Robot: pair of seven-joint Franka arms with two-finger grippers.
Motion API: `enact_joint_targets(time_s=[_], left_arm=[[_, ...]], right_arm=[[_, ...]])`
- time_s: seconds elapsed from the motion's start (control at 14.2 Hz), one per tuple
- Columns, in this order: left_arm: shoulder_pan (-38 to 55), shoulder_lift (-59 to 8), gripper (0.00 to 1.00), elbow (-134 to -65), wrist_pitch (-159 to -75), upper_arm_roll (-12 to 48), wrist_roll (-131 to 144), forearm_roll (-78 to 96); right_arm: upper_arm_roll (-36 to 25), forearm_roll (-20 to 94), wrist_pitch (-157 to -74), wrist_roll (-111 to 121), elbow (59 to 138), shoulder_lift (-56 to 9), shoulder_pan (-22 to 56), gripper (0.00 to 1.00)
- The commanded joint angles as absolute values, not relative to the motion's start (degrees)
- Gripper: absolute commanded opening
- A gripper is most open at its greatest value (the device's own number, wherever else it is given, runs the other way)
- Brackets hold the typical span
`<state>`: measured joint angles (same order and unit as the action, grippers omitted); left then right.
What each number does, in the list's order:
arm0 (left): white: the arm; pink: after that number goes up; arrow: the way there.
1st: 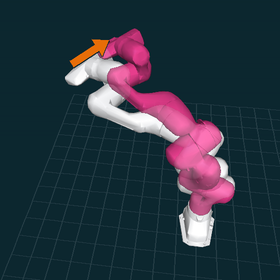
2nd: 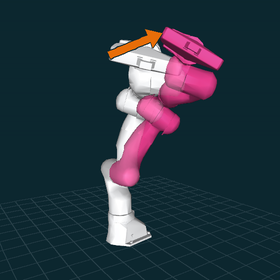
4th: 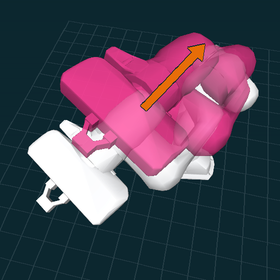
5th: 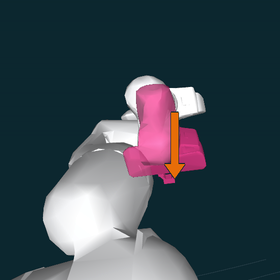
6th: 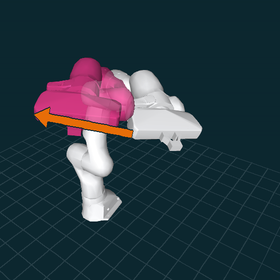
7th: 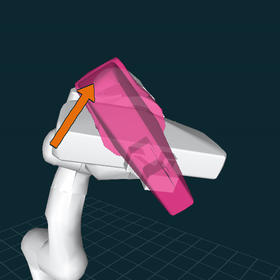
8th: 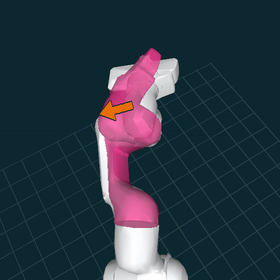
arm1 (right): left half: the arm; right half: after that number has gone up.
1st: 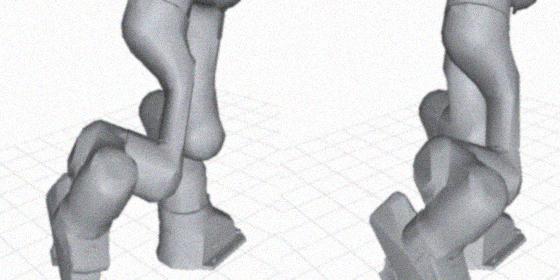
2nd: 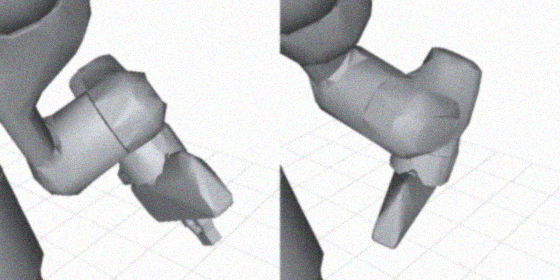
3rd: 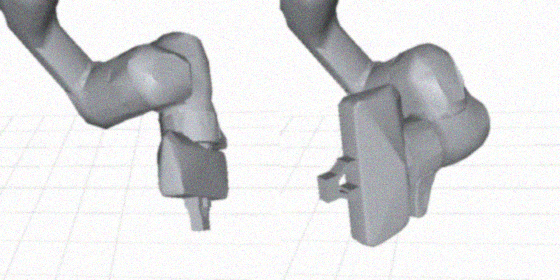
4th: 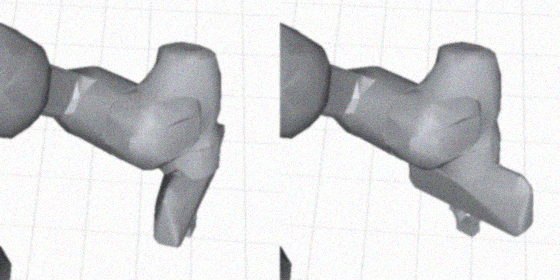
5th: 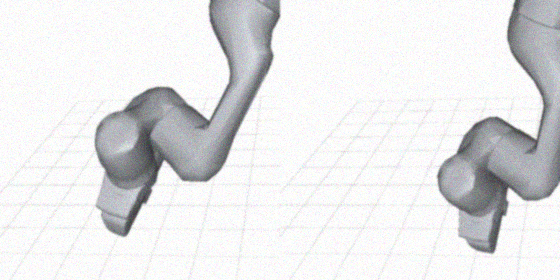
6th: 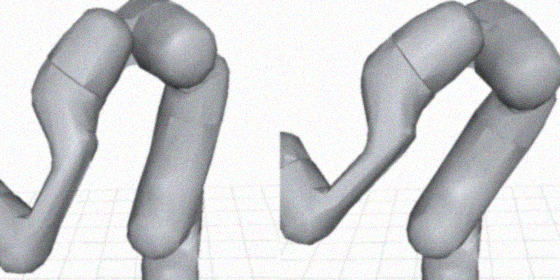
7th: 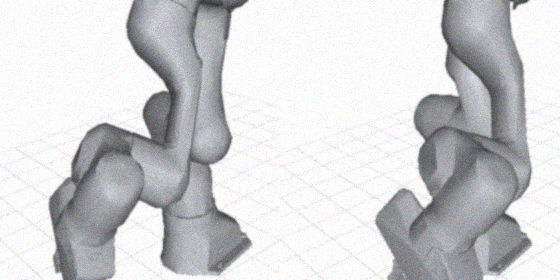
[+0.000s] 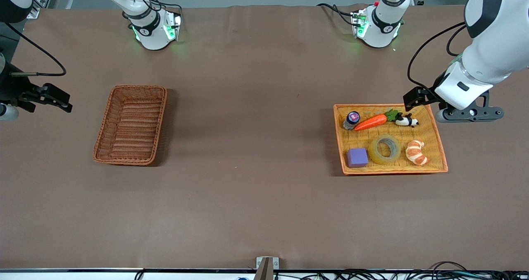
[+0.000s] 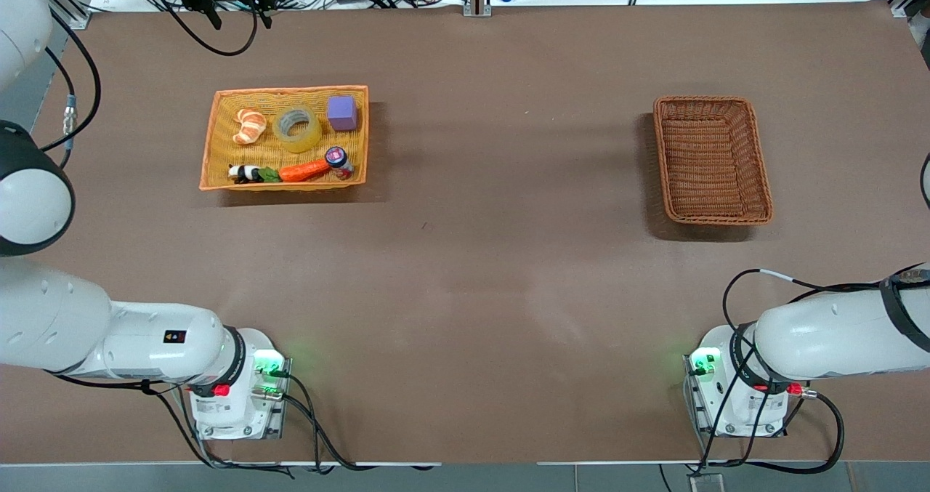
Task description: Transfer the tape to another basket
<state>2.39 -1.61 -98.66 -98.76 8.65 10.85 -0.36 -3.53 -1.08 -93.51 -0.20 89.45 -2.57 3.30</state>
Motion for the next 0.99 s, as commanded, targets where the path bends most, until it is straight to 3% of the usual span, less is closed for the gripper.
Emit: enact_joint_targets(time_s=[0.0, 0.92], left_arm=[[3.0, -1.0, 1.0, -99.2, -98.5, 7.9, 10.0, -0.3], [3.0, -0.5, 1.0, -98.0, -98.5, 7.6, 10.8, 0.0]], right_arm=[[-3.4, -0.4, -93.6, 0.5, 89.6, -2.1, 3.2, 1.0], [-3.5, 0.0, -93.3, 0.4, 89.9, -2.2, 2.8, 1.0]])
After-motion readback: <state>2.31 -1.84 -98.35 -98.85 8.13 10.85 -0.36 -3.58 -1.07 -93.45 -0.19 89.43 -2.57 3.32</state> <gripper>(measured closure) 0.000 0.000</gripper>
